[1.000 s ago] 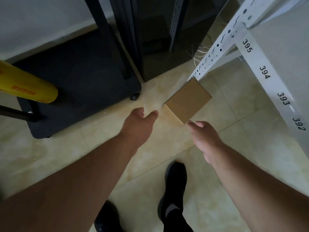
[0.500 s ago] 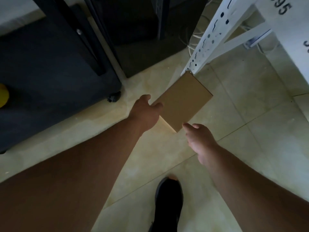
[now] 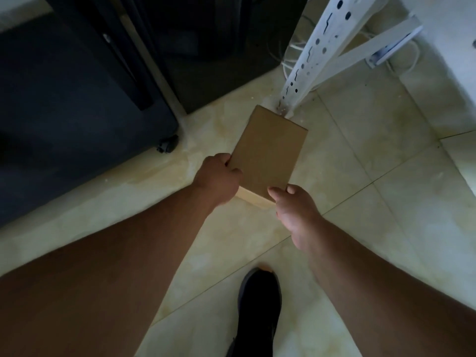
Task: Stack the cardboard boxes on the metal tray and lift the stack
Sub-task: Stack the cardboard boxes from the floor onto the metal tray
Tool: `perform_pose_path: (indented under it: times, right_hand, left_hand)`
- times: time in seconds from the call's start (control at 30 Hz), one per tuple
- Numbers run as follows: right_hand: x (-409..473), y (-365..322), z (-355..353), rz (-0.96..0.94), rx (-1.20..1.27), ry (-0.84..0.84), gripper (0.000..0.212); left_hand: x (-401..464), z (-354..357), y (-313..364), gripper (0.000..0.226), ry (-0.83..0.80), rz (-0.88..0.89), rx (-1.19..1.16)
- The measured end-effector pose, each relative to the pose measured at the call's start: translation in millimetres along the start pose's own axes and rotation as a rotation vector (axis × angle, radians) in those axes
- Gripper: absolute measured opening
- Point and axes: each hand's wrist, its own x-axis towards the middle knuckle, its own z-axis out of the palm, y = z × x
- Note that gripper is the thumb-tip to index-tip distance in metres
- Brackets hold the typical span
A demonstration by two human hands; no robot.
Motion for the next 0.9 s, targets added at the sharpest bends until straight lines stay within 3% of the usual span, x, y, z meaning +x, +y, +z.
perform_pose_path:
  times: [0.2,0.63,0.77,0.9]
  right_hand:
    - [-67,-27,10,-0.105,0.0,-0.014,0.032]
    - [-270,-77,55,-0.304,-0.132,-0.038,0.029]
    - [-326,-89,71,-0.374,-0.203,-0.065,0.047]
    - [-369,-99,88,-0.423,-0.216,-0.101,0.035]
  left_hand:
    - [-67,-55,-17,0.043,0.096,0.008,-0.143]
    - [-252,-183,-67,0.042,0.227,0.037,-0.365]
    - [-304,-217,-84,0.038,0.276,0.048,-0.431]
    - [-343,-243,-102,0.036,0.327,0.035,-0.503]
